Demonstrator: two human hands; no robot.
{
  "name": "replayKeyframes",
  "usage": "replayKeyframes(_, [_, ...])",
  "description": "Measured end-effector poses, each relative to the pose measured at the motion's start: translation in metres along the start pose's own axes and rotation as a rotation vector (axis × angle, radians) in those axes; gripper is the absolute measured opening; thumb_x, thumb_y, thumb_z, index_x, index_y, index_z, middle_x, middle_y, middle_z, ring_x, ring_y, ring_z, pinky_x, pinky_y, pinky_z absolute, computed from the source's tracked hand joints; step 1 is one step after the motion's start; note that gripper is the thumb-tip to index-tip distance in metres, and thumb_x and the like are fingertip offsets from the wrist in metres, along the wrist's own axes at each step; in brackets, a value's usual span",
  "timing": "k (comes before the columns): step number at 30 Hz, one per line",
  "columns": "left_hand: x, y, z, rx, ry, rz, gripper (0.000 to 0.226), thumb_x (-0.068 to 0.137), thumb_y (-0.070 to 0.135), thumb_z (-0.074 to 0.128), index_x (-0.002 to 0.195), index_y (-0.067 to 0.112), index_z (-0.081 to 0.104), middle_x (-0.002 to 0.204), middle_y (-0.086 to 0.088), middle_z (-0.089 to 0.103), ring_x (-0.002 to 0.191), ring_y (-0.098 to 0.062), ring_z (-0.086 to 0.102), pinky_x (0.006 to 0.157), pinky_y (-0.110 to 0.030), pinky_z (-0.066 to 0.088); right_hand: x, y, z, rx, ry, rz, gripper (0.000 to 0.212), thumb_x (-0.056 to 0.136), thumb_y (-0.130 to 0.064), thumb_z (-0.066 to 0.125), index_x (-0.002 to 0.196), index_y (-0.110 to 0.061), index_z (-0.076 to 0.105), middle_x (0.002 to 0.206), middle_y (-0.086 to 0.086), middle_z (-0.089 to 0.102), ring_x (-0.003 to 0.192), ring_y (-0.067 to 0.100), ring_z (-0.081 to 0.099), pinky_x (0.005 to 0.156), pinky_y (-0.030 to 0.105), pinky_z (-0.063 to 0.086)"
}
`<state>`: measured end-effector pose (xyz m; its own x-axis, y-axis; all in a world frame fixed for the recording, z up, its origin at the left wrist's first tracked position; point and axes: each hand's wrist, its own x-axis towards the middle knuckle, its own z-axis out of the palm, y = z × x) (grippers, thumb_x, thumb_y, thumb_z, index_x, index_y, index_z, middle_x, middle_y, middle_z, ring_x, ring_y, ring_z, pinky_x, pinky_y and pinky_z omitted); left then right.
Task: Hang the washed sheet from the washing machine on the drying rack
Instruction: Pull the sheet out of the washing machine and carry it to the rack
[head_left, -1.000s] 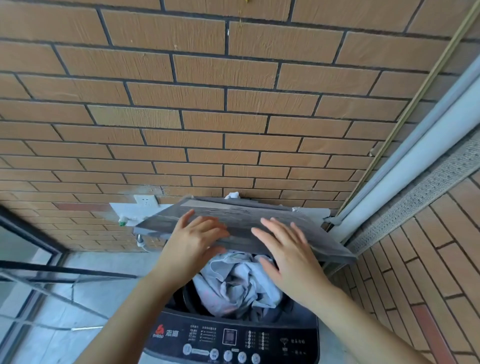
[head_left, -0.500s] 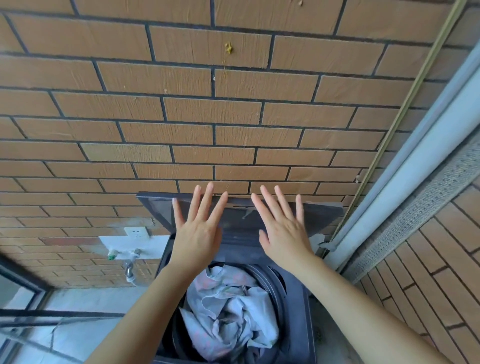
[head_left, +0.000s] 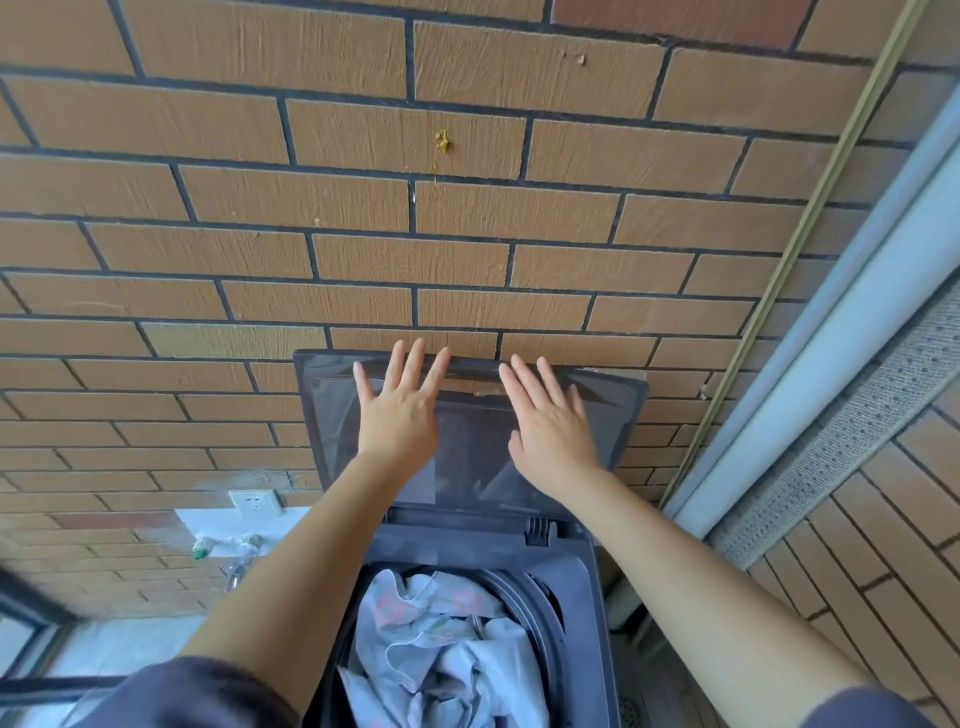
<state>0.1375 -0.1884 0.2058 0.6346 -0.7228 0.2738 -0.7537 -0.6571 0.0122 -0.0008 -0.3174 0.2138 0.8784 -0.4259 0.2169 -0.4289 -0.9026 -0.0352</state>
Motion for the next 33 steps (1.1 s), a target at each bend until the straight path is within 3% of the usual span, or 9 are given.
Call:
replayKeyframes(11, [0.002, -0.001, 0.006, 0.001, 0.001, 0.026, 0.086, 0.091, 0.027, 0.046, 0.150, 0.027, -0.016, 0.158, -0.004, -0.021, 0.145, -0.024, -0.021, 0.114, -0.061, 0.002, 0.002, 0.009, 0.013, -0.010, 0.004, -0.038, 0.078, 0.090, -0.016, 0.050, 0.152, -0.023, 0.003, 0.159, -0.005, -0.016, 0.146, 0.024, -0.015, 0.116, 0.049, 0.020])
replayKeyframes(22, [-0.036, -0.014, 0.012, -0.042, 0.041, 0.042, 0.088, 0.084, 0.016, 0.052, 0.153, 0.023, -0.002, 0.160, -0.003, -0.013, 0.147, -0.022, -0.011, 0.113, -0.059, 0.004, -0.034, 0.004, 0.027, 0.045, 0.082, -0.088, 0.075, 0.086, -0.010, 0.050, 0.151, -0.024, 0.015, 0.160, -0.001, -0.007, 0.147, 0.025, -0.008, 0.115, 0.051, 0.015])
replayKeyframes(28, [-0.079, -0.018, 0.040, -0.039, 0.040, 0.021, 0.089, 0.074, 0.011, 0.060, 0.152, 0.017, 0.017, 0.160, -0.008, 0.006, 0.148, -0.026, 0.005, 0.112, -0.059, 0.015, -0.084, -0.001, 0.068, 0.139, -0.013, -0.076, 0.074, 0.088, -0.009, 0.049, 0.151, -0.026, 0.014, 0.158, -0.005, -0.011, 0.145, 0.020, -0.013, 0.115, 0.045, 0.010])
replayKeyframes(33, [-0.140, -0.018, 0.093, -0.038, -0.077, 0.040, 0.075, 0.064, 0.012, 0.073, 0.135, 0.012, 0.048, 0.146, -0.013, 0.042, 0.134, -0.031, 0.041, 0.100, -0.056, 0.041, -0.131, -0.010, 0.116, 0.161, -0.300, -0.063, 0.076, 0.092, -0.012, 0.044, 0.152, -0.030, 0.000, 0.155, -0.005, -0.026, 0.143, 0.020, -0.022, 0.119, 0.045, 0.010])
